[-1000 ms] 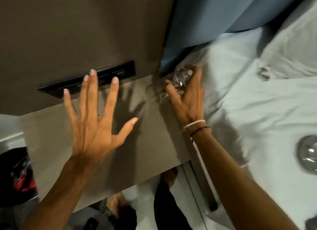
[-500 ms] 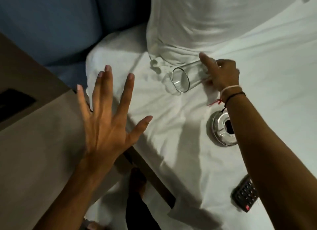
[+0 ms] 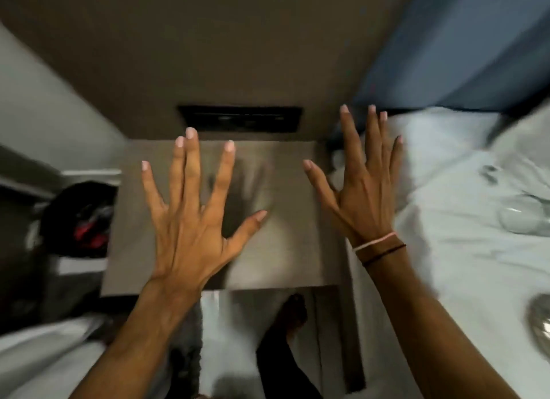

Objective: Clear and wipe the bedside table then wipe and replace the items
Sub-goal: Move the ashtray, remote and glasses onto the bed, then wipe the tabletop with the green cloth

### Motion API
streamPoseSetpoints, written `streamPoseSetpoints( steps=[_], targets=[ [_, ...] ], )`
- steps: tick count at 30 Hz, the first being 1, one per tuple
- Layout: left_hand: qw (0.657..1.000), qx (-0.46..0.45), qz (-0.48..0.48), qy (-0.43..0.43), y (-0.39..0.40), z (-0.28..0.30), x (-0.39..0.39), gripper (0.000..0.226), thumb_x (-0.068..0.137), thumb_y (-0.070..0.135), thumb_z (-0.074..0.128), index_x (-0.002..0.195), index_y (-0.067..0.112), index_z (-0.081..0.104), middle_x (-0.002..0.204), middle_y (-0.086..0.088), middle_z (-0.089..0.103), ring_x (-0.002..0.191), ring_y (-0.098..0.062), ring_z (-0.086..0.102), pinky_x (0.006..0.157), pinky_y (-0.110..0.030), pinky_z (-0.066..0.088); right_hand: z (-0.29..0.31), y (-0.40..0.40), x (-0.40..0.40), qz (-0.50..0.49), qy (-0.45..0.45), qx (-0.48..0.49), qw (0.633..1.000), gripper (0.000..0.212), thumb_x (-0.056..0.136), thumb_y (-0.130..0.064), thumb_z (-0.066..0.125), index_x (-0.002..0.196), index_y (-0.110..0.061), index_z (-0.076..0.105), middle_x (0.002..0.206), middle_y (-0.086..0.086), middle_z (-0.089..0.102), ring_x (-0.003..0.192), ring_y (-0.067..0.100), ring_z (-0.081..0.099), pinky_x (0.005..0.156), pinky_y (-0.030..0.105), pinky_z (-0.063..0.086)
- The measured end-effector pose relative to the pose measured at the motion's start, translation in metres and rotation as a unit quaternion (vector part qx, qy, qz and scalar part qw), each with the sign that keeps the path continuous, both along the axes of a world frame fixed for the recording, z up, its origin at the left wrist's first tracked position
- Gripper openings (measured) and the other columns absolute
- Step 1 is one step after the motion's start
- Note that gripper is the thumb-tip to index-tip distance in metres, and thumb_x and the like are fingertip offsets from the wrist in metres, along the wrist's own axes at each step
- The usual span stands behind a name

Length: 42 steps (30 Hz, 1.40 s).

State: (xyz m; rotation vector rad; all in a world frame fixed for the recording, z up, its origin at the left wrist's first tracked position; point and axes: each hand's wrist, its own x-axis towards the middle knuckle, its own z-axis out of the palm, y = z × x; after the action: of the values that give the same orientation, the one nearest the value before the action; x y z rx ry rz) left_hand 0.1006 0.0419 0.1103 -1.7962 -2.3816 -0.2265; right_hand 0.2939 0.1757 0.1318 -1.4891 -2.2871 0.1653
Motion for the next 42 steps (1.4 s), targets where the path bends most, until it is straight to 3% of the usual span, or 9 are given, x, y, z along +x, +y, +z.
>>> streamPoseSetpoints(
  steps=[8, 13, 16, 21, 25, 27, 33, 37, 42],
  targets=[
    [0.957, -0.009, 0.288, -0.014, -0.275, 0.056, -0.118, 0.086, 0.094, 0.078, 0.023, 0.162, 0.026, 0.011, 0.169, -0.022, 0.013, 0.158, -0.034, 0.013, 0.120, -0.069, 0.016, 0.021, -0.191, -0.204, 0.301, 0.014, -0.032, 0.953, 0.079, 0.094, -0.065, 0.042, 0.159, -0.022, 0.027, 0.166, 0.017, 0.021, 0.156, 0.034, 0.016, 0.123, 0.060, 0.015],
    [0.900, 0.033, 0.429, -0.068, -0.423, 0.063, -0.125, 0.082, 0.094, 0.074, 0.024, 0.161, 0.025, 0.019, 0.168, -0.020, 0.021, 0.156, -0.034, 0.023, 0.121, -0.061, 0.022, 0.021, -0.328, -0.274, 0.457, 0.048, -0.066, 0.886, 0.072, 0.096, -0.057, 0.045, 0.154, -0.016, 0.037, 0.162, 0.018, 0.032, 0.152, 0.036, 0.027, 0.123, 0.057, 0.021],
    [0.848, 0.041, 0.515, -0.123, -0.487, 0.054, -0.119, 0.072, 0.097, 0.063, 0.037, 0.155, 0.021, 0.033, 0.156, -0.017, 0.044, 0.140, -0.037, 0.047, 0.109, -0.055, 0.042, 0.012, -0.394, -0.298, 0.543, 0.063, -0.170, 0.820, 0.065, 0.097, -0.046, 0.056, 0.151, -0.012, 0.043, 0.150, 0.012, 0.050, 0.139, 0.030, 0.046, 0.117, 0.041, 0.035],
    [0.767, 0.003, 0.527, -0.365, -0.556, 0.026, -0.112, 0.069, 0.088, 0.051, 0.069, 0.147, 0.026, 0.044, 0.136, -0.004, 0.063, 0.124, -0.027, 0.059, 0.103, -0.052, 0.052, -0.011, -0.460, -0.331, 0.622, -0.142, -0.266, 0.722, 0.090, 0.081, -0.051, 0.075, 0.156, -0.026, 0.030, 0.140, 0.005, 0.057, 0.127, 0.028, 0.046, 0.109, 0.044, 0.041],
    [0.718, 0.056, 0.500, -0.481, -0.556, 0.016, -0.122, 0.053, 0.081, 0.033, 0.081, 0.130, 0.021, 0.062, 0.124, -0.003, 0.070, 0.118, -0.026, 0.062, 0.102, -0.045, 0.054, -0.015, -0.458, -0.346, 0.615, -0.183, -0.265, 0.720, 0.080, 0.070, -0.059, 0.080, 0.138, -0.025, 0.055, 0.125, 0.007, 0.059, 0.116, 0.030, 0.049, 0.099, 0.040, 0.045],
    [0.730, 0.076, 0.472, -0.489, -0.548, 0.018, -0.132, 0.034, 0.079, 0.026, 0.082, 0.111, 0.026, 0.070, 0.105, 0.004, 0.075, 0.105, -0.018, 0.068, 0.090, -0.027, 0.057, -0.015, -0.444, -0.344, 0.620, -0.174, -0.264, 0.718, 0.064, 0.066, -0.057, 0.083, 0.117, -0.021, 0.067, 0.110, 0.005, 0.055, 0.107, 0.027, 0.049, 0.091, 0.036, 0.046],
    [0.769, 0.146, 0.315, -0.537, -0.447, 0.047, -0.163, 0.030, 0.077, 0.019, 0.072, 0.103, 0.032, 0.070, 0.096, 0.017, 0.073, 0.096, -0.007, 0.070, 0.074, -0.015, 0.057, -0.018, -0.353, -0.292, 0.456, 0.125, -0.568, 0.673, 0.035, 0.073, 0.003, 0.084, 0.085, 0.017, 0.053, 0.091, 0.019, 0.064, 0.085, 0.031, 0.064, 0.083, 0.046, 0.055],
    [0.763, 0.148, 0.256, -0.574, -0.327, 0.027, -0.155, 0.047, 0.075, 0.021, 0.083, 0.115, 0.025, 0.059, 0.108, 0.005, 0.069, 0.100, -0.011, 0.069, 0.071, -0.017, 0.057, -0.029, -0.263, -0.220, 0.263, 0.256, -0.584, 0.724, 0.034, 0.077, 0.005, 0.079, 0.085, -0.010, 0.051, 0.076, -0.003, 0.065, 0.069, 0.011, 0.066, 0.062, 0.025, 0.058],
    [0.731, 0.087, 0.164, -0.656, -0.192, -0.026, -0.088, 0.055, 0.079, 0.009, 0.082, 0.124, 0.027, 0.057, 0.119, 0.001, 0.067, 0.104, -0.002, 0.068, 0.083, -0.030, 0.064, -0.052, -0.161, -0.107, 0.064, 0.271, -0.515, 0.810, 0.026, 0.080, -0.006, 0.080, 0.100, -0.010, 0.063, 0.080, -0.004, 0.071, 0.073, 0.010, 0.069, 0.062, 0.026, 0.061]
  ],
)
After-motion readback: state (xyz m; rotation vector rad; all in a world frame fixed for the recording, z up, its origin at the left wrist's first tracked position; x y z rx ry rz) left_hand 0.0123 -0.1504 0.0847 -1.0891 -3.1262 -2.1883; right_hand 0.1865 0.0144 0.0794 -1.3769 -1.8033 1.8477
